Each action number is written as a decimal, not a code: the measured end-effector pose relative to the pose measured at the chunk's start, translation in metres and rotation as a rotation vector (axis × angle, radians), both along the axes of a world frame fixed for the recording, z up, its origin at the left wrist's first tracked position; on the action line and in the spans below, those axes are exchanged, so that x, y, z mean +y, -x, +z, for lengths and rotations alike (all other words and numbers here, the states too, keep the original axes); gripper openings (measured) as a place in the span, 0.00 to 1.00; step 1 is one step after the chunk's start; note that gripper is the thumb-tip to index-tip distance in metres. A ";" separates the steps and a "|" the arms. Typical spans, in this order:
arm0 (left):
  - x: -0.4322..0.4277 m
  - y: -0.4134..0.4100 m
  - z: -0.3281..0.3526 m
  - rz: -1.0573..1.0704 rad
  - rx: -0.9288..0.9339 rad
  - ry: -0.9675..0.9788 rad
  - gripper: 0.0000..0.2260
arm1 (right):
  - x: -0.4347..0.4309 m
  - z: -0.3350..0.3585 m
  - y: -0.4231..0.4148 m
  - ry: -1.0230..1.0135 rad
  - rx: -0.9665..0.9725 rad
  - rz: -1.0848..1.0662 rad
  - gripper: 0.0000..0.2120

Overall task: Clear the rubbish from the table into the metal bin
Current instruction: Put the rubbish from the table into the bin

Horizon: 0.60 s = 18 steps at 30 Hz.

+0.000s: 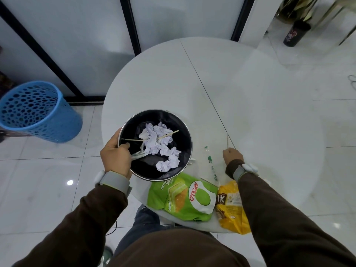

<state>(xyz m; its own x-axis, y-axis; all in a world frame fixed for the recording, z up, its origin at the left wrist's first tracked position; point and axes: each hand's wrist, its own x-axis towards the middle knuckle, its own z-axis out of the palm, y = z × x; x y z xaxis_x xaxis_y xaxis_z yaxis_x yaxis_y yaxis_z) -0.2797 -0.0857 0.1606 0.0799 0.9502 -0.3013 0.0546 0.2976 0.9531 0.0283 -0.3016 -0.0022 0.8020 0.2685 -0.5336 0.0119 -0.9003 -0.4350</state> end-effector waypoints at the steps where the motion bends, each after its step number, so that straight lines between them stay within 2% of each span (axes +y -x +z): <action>1: 0.000 0.000 0.000 0.004 -0.002 0.001 0.26 | -0.002 -0.001 -0.003 -0.034 0.037 -0.071 0.11; 4: 0.001 0.000 0.000 0.019 -0.008 0.003 0.25 | -0.010 -0.006 -0.003 -0.154 0.140 -0.303 0.07; 6: 0.001 0.000 0.000 0.013 -0.010 -0.001 0.25 | -0.017 -0.007 -0.004 -0.150 0.110 -0.350 0.07; 9: 0.001 0.001 -0.002 0.006 -0.002 -0.012 0.25 | -0.023 -0.006 -0.008 0.023 0.021 -0.278 0.12; 13: -0.002 0.000 0.000 0.012 -0.007 0.000 0.25 | -0.024 -0.004 -0.003 0.162 0.036 -0.187 0.22; 18: -0.001 0.000 -0.003 0.011 -0.010 0.000 0.26 | -0.024 -0.016 -0.004 0.270 0.074 -0.105 0.24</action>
